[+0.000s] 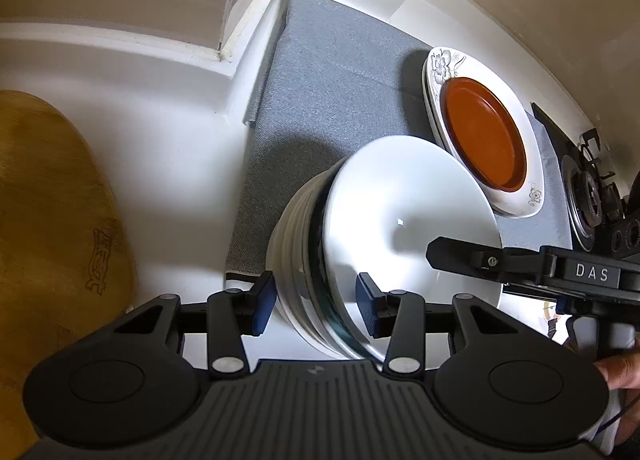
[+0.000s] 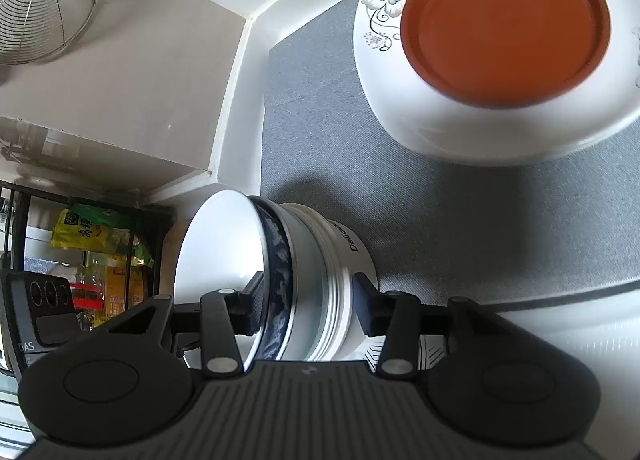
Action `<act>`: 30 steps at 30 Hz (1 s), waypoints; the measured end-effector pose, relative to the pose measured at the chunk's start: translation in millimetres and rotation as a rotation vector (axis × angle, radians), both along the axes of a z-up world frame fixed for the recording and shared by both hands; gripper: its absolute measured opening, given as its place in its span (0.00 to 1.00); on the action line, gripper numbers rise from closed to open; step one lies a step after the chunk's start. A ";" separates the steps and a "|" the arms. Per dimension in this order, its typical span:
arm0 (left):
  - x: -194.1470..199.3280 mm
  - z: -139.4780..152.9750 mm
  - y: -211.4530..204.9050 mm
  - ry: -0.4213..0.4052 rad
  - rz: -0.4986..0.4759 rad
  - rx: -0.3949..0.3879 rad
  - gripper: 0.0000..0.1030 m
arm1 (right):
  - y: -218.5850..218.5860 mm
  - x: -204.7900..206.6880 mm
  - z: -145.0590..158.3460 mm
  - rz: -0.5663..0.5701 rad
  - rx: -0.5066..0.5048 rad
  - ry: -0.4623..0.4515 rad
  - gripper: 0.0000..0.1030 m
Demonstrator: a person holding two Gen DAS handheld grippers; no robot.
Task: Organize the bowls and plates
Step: 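Lower the bowls onto the brown plate atop the white plates with both tools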
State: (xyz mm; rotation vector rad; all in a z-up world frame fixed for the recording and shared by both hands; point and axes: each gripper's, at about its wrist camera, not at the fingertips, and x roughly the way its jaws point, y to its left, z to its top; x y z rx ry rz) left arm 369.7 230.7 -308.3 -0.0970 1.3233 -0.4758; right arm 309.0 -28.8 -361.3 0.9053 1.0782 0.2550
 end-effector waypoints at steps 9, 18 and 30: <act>0.7 16.0 -2.9 -0.029 0.019 0.006 0.45 | 5.7 -1.6 26.4 0.057 -0.078 -0.065 0.47; 2.4 37.3 -23.1 -0.055 0.014 0.005 0.45 | -16.0 -9.9 43.5 0.018 -0.076 -0.104 0.47; 27.7 73.6 -102.1 -0.091 -0.062 -0.049 0.45 | -93.7 -12.6 85.3 -0.125 -0.126 -0.192 0.47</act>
